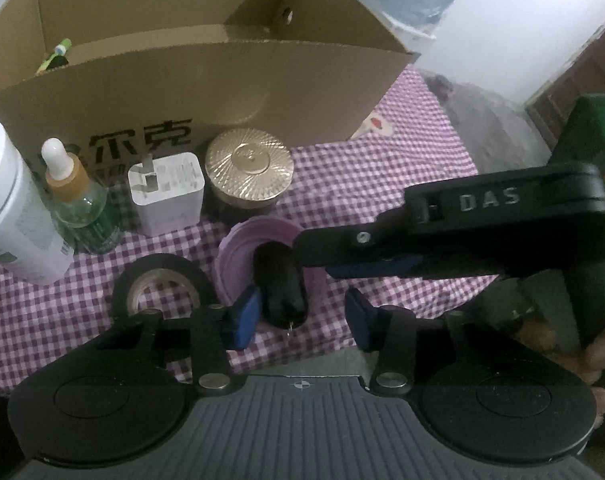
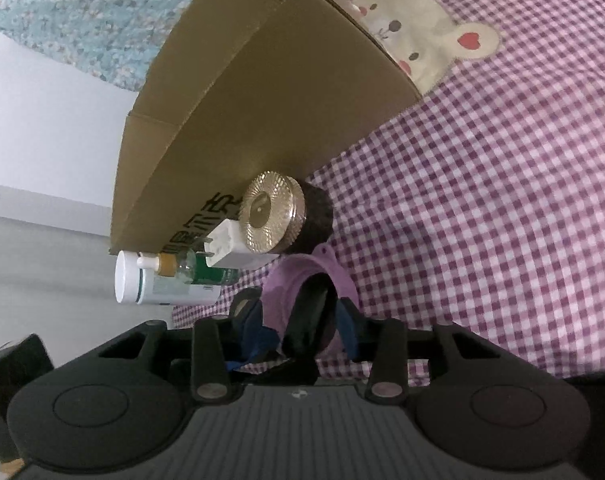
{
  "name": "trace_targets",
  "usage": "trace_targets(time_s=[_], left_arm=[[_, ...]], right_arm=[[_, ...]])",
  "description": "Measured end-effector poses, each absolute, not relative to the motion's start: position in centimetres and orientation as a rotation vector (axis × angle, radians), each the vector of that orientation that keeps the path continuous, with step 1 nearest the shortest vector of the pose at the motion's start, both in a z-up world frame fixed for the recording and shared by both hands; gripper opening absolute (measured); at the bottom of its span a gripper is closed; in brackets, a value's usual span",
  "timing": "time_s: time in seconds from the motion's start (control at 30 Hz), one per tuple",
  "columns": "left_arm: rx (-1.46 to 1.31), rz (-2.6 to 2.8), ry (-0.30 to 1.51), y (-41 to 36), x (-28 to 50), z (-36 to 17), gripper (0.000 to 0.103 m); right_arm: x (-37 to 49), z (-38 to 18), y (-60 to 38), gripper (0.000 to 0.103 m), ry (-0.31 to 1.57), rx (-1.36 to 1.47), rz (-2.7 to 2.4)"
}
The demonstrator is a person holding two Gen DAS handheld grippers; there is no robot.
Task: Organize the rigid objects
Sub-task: 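Reach the right gripper into the lilac cup and grasp the black key fob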
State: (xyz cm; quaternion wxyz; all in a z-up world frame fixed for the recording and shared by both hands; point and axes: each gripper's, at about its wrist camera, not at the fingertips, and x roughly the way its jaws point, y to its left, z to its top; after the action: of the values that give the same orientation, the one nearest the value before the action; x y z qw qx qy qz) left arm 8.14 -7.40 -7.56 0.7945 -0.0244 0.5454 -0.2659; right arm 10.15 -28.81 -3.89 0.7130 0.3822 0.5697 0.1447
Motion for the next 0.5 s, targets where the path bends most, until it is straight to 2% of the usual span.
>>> trace_targets(time_s=[0.5], left_arm=[[-0.109,-0.588,1.252,-7.8,10.1,-9.7,0.042]], right_arm=[[11.9,-5.0,-25.8,0.036,1.36,0.723,0.34]])
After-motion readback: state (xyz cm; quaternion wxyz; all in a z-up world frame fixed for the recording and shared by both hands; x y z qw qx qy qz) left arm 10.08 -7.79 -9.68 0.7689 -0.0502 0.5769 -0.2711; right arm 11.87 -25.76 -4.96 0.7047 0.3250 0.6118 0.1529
